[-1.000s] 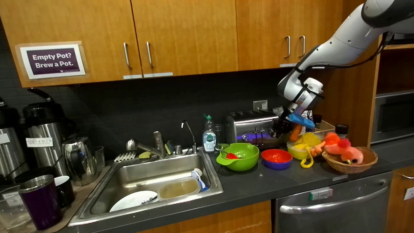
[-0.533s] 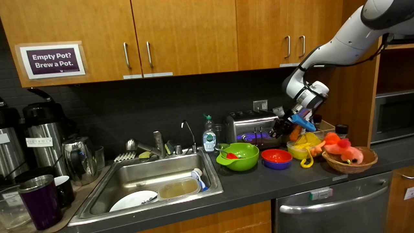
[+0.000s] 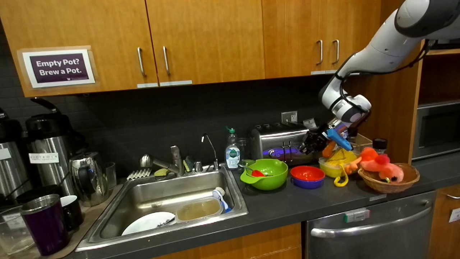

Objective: Turn the knob on the toaster

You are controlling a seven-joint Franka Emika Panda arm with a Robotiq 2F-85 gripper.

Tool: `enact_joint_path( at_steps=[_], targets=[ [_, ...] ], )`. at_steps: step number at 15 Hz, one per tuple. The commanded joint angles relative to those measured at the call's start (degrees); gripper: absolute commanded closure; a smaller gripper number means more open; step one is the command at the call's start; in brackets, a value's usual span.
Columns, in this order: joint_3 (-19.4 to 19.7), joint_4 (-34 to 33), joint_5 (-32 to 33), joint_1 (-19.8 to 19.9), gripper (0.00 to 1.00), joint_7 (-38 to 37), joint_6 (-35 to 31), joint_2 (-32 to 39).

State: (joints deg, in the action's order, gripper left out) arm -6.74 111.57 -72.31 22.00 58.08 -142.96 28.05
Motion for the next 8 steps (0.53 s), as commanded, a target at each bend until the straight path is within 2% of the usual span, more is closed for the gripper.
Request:
enact_joint_path(
  at_steps=[1,8],
  targets=[
    [3.56,-1.39,-4.04,-3.40,0.86,2.53,3.92,-0.78],
    [6.66,-1.61,-7.24,-5.35,0.86,4.59,7.56,-0.57]
  ],
)
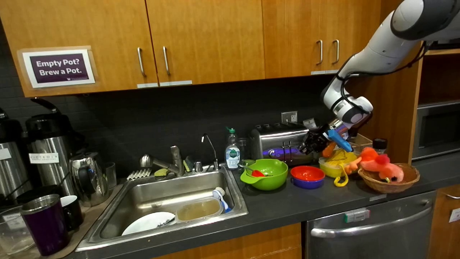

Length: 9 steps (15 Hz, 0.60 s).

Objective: Turn the knob on the toaster

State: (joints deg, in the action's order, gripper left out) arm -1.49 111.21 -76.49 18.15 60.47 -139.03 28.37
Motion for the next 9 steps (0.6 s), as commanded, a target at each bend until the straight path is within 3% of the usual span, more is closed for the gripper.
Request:
enact_joint_path(
  at_steps=[1,9],
  targets=[
    [1.76,-1.18,-3.27,-1.73,0.86,2.39,4.00,-0.91],
    [3.77,-0.88,-1.56,-3.92,0.86,1.72,4.20,-1.33]
  ],
)
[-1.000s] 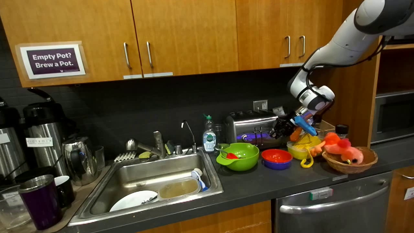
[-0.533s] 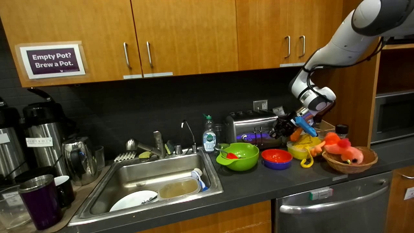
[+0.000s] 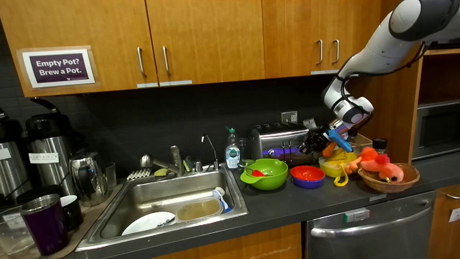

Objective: Turn the knob on the toaster

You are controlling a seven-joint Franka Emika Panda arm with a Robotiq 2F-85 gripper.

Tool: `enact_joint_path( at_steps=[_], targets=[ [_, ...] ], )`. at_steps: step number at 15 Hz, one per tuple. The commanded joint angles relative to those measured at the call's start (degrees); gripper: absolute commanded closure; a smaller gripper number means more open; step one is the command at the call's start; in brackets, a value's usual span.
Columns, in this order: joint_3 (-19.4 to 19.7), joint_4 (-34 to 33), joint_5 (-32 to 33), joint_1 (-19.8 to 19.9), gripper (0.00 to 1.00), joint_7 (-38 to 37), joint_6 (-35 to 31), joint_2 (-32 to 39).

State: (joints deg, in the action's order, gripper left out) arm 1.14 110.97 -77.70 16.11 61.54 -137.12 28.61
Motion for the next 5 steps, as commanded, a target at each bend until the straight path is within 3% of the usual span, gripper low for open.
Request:
enact_joint_path(
  at_steps=[1,5],
  targets=[
    [1.30,-0.58,-0.18,-2.09,0.86,0.68,2.26,-1.67],
    [1.72,-0.38,0.30,-2.72,0.86,0.38,2.10,-2.00]
  ],
)
